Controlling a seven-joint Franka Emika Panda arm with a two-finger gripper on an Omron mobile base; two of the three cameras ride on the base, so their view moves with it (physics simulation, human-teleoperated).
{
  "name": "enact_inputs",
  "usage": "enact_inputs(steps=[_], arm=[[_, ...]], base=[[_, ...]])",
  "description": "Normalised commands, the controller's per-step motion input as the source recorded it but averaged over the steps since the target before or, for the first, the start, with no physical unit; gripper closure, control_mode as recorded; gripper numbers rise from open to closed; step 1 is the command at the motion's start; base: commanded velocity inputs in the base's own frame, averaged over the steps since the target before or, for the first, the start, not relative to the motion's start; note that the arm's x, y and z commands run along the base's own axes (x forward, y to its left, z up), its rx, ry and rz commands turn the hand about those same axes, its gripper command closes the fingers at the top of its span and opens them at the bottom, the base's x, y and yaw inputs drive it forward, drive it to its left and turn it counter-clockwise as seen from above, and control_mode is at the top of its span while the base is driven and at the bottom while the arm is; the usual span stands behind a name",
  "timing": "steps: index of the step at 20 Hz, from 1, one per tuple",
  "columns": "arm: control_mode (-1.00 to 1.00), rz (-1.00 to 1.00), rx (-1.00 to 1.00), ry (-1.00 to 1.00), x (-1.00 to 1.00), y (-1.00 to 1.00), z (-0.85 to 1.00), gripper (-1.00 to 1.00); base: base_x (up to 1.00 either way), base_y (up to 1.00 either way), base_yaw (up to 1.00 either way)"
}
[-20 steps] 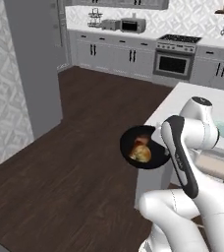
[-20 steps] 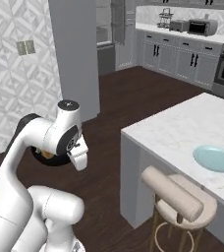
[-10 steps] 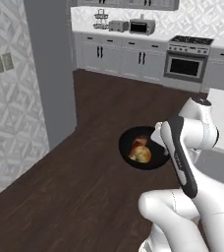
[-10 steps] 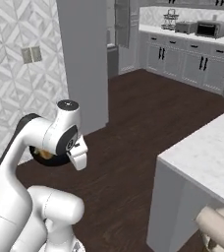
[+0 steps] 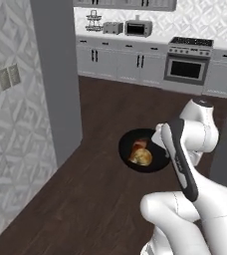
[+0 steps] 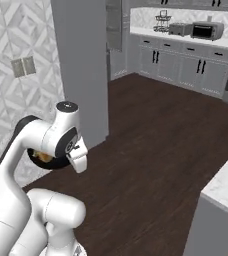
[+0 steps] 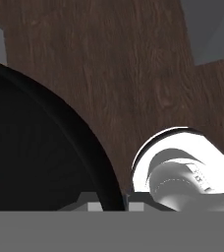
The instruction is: Pick the chicken drumstick and onion from their plates and place them in the bowl. Then put the bowl in the fridge.
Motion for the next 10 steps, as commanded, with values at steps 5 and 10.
enact_inputs(steps=[5, 10], arm=[[1.00, 0.00, 0.00, 0.00, 0.00, 0.00, 0.00, 1.00], [1.00, 0.00, 0.00, 0.00, 0.00, 0.00, 0.00, 1.00]], base=[[1.00, 0.14, -0.37], [1.00, 0.02, -0.32]])
